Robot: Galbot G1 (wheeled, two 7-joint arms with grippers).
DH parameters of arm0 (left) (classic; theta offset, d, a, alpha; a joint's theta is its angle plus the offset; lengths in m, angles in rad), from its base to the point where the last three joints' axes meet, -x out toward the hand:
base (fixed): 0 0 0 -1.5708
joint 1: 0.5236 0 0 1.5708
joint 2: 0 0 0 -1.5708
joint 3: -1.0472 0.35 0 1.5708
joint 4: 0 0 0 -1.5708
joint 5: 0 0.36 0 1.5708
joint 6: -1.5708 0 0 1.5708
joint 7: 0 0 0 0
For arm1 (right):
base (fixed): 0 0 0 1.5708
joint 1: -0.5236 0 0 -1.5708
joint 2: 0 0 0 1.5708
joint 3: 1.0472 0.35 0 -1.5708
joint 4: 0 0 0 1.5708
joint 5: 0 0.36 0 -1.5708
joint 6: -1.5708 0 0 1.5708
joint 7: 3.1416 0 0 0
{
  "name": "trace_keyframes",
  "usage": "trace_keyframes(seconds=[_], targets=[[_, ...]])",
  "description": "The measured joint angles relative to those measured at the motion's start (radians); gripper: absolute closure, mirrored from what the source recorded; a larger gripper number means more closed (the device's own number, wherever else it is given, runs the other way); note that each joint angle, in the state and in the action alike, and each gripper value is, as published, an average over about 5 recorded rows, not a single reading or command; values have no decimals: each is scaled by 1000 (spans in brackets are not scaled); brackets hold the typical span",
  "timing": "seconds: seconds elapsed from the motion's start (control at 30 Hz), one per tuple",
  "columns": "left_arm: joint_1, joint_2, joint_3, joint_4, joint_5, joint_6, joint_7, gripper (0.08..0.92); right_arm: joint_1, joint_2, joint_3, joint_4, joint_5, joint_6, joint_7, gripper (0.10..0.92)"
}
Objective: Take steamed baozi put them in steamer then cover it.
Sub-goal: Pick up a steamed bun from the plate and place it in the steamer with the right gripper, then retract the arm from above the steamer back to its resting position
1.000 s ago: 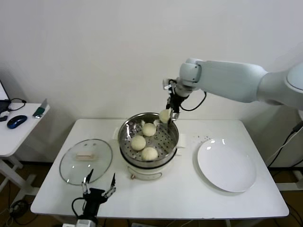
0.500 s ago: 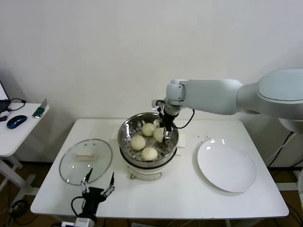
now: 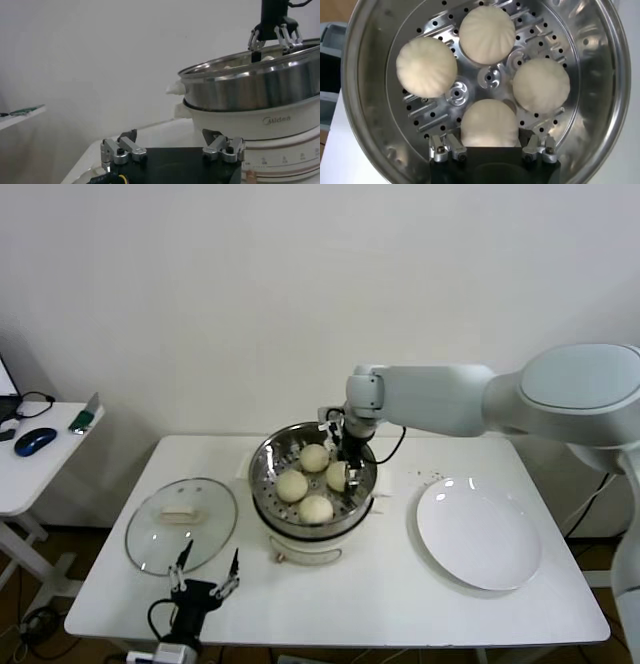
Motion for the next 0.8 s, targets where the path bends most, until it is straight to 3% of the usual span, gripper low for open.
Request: trace_keyframes(seconds=[0.23, 0.8], targets=[[-4, 2, -1, 1, 0, 2, 0, 177, 0, -4, 9, 2, 3, -7, 0, 205], [-6, 8, -16, 4, 2, 2, -3, 177, 91, -164, 93, 105, 33, 14, 6, 203]])
